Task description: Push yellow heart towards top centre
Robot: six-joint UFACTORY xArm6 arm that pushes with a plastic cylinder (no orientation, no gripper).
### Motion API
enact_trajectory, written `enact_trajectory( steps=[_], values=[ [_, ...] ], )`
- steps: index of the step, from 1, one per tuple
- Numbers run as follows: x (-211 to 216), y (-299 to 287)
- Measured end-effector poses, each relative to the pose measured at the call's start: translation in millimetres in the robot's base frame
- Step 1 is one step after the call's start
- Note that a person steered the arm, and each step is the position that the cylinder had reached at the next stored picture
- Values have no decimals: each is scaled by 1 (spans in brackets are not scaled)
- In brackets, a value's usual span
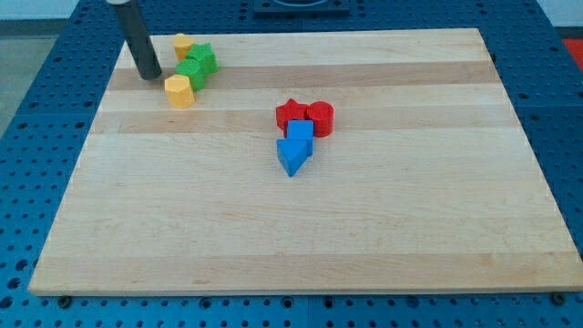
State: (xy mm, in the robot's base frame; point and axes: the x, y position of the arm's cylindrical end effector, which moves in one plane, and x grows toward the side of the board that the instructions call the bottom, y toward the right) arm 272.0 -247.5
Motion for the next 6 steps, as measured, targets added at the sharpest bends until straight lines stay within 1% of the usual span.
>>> enact_trajectory(
  steps=[1,2,3,5,6],
  values=[
    [-30,-7],
    [-43,8],
    [-56,36],
    [-36,98],
    [-36,140]
  ],
)
